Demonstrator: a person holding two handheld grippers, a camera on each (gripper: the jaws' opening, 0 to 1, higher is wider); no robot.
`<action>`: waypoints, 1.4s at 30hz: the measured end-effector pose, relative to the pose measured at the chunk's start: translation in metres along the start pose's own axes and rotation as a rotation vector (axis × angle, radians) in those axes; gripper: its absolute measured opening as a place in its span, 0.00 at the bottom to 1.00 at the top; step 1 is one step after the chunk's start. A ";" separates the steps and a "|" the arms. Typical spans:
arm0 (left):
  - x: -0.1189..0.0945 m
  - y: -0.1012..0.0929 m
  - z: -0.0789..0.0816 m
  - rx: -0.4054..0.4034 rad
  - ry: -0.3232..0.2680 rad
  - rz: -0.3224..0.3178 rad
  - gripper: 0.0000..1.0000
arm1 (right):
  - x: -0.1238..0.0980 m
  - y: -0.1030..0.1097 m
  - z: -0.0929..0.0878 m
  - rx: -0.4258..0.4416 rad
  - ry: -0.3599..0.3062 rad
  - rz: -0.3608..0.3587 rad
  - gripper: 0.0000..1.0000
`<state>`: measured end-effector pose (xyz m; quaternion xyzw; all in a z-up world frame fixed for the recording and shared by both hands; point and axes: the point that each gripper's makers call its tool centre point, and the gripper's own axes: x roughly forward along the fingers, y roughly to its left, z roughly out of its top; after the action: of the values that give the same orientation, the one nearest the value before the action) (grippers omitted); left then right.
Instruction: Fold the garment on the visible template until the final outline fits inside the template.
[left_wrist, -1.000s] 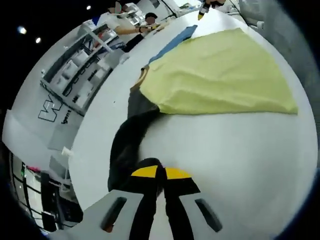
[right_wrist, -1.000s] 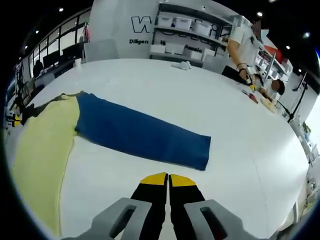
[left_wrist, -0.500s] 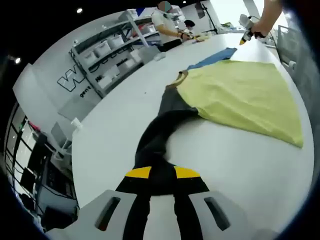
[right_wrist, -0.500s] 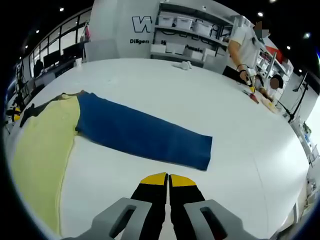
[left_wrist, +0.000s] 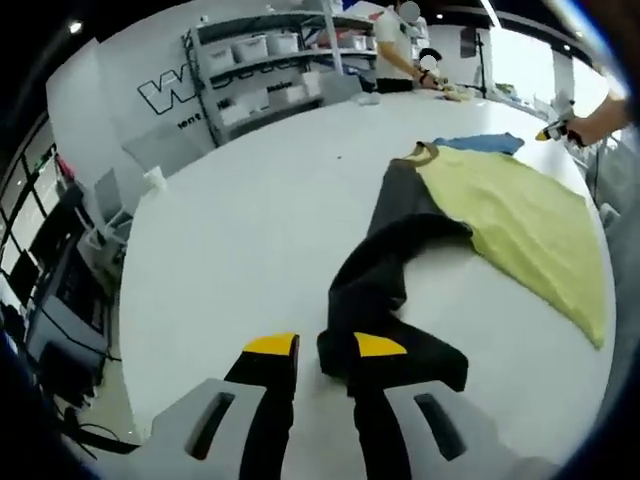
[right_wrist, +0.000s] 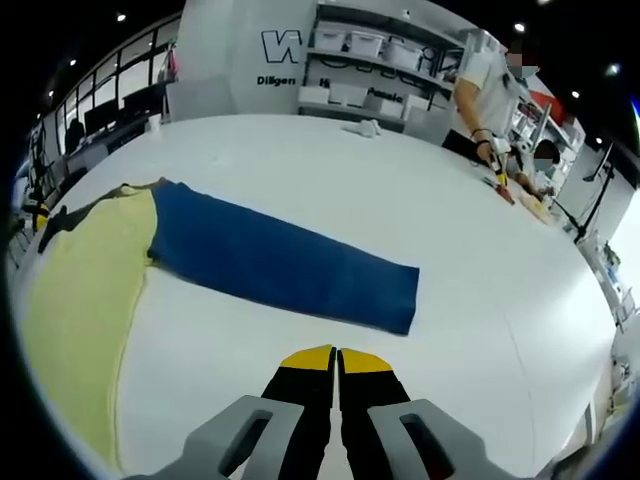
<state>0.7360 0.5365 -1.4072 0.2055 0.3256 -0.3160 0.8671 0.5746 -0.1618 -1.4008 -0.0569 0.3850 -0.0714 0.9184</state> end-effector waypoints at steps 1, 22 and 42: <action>0.002 -0.006 -0.001 -0.019 0.007 -0.030 0.23 | 0.000 0.000 -0.001 0.000 0.002 -0.001 0.00; -0.027 0.004 0.030 0.036 -0.063 0.061 0.05 | -0.004 -0.002 0.000 0.002 -0.002 -0.005 0.00; -0.047 -0.065 0.027 0.434 -0.065 0.069 0.05 | -0.007 0.003 0.007 -0.004 -0.020 0.008 0.00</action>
<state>0.6754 0.4944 -1.3654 0.3880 0.2148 -0.3552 0.8229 0.5750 -0.1576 -1.3910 -0.0577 0.3761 -0.0664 0.9224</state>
